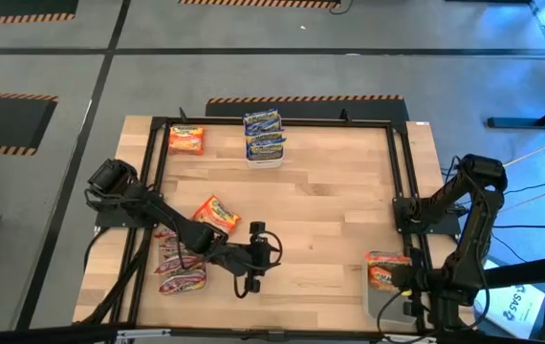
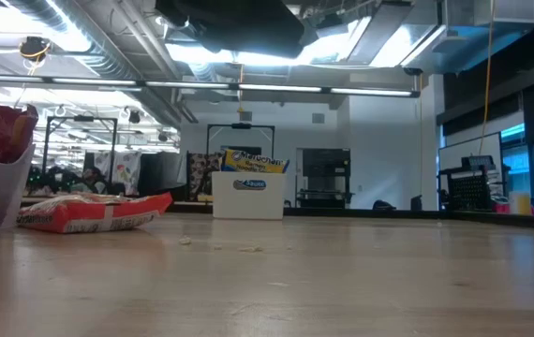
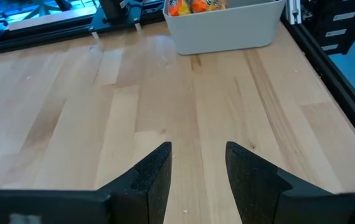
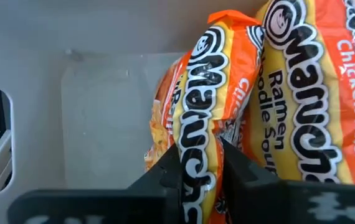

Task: Sort Maruchan noodles
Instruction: Put the orange noodle pack into the gray bin

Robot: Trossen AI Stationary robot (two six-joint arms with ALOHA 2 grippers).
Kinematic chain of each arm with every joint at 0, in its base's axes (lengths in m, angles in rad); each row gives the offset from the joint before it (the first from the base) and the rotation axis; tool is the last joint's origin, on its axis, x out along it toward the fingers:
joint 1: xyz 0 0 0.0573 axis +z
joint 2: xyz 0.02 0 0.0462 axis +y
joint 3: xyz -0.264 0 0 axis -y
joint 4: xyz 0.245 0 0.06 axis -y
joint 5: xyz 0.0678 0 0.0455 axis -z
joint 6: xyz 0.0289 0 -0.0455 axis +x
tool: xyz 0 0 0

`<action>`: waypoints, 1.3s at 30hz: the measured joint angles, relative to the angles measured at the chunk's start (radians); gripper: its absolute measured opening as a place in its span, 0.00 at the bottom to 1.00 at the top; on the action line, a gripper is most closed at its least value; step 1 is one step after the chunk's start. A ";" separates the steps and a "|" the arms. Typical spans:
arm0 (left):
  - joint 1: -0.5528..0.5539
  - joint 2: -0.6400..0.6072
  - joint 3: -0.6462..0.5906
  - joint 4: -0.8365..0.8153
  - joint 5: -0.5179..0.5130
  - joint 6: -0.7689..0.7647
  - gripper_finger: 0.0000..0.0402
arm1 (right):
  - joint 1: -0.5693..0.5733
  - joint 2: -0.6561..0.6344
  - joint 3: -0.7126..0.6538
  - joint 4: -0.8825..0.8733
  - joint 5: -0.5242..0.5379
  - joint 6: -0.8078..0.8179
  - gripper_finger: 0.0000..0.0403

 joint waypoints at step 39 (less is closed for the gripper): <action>-0.001 0.000 0.000 0.003 0.048 -0.007 0.36 | -0.042 -0.002 0.186 -0.248 0.041 0.094 0.43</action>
